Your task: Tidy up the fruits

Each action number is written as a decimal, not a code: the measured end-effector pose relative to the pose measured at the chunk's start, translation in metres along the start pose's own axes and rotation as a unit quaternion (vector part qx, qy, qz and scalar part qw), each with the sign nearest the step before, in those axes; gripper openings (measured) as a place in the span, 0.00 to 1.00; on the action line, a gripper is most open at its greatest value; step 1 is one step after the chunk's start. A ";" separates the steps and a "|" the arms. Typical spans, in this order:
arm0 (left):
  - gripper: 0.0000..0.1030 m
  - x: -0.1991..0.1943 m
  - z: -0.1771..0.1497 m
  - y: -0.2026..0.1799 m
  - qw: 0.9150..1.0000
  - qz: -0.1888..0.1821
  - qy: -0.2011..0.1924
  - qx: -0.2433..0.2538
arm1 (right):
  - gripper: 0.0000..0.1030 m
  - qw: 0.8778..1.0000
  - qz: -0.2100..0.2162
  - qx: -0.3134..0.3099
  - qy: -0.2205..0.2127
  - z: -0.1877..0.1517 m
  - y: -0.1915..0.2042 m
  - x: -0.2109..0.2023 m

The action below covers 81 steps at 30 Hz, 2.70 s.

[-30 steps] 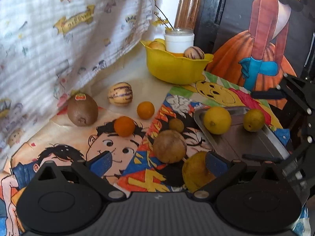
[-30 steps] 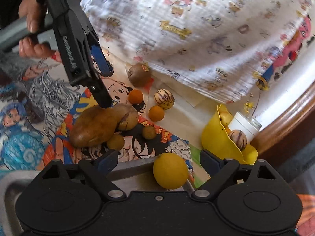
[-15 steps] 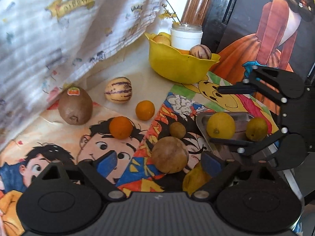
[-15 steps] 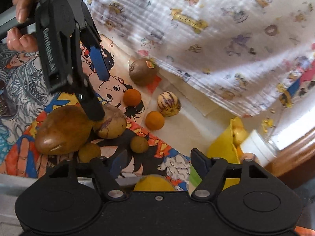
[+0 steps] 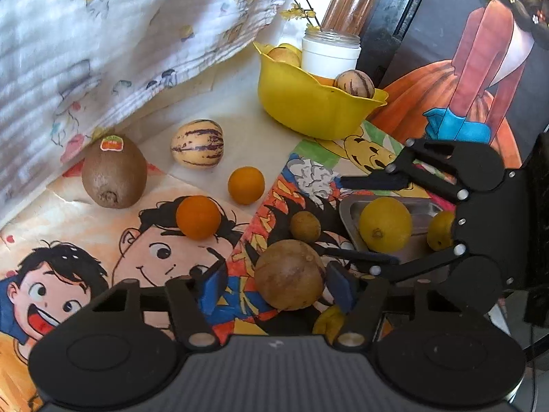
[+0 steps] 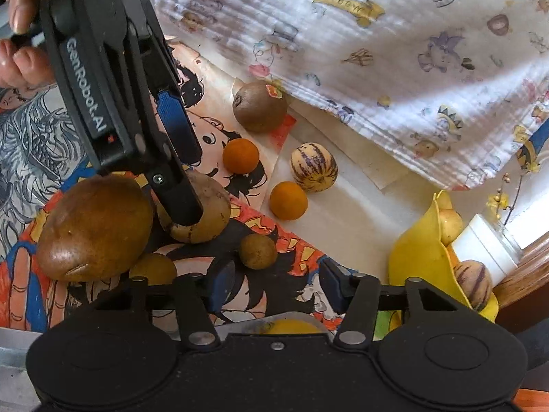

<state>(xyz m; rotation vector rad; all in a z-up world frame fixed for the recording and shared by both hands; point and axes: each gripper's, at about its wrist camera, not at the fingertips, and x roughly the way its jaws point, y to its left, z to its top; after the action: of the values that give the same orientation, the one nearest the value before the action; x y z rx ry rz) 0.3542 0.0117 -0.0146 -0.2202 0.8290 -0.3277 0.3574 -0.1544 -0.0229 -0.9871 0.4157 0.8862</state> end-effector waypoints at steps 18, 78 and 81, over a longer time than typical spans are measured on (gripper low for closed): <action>0.46 -0.002 -0.002 0.001 0.999 -0.021 -0.006 -0.023 | 0.25 0.998 0.037 0.044 -0.015 -0.004 -0.002 0.011; 0.44 -0.053 -0.015 -0.042 0.996 -0.028 -0.082 -0.034 | 0.29 0.970 -0.050 0.223 -0.082 -0.045 0.022 -0.113; 0.44 -0.050 -0.016 -0.058 0.996 -0.037 -0.080 -0.027 | 0.29 0.967 -0.066 0.237 -0.068 -0.061 0.022 -0.123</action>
<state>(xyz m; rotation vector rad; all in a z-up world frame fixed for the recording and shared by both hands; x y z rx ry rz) 0.2990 -0.0249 0.0276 -0.3247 0.6723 -0.3521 0.2714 -0.2563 0.0154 -0.5041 0.4157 0.6849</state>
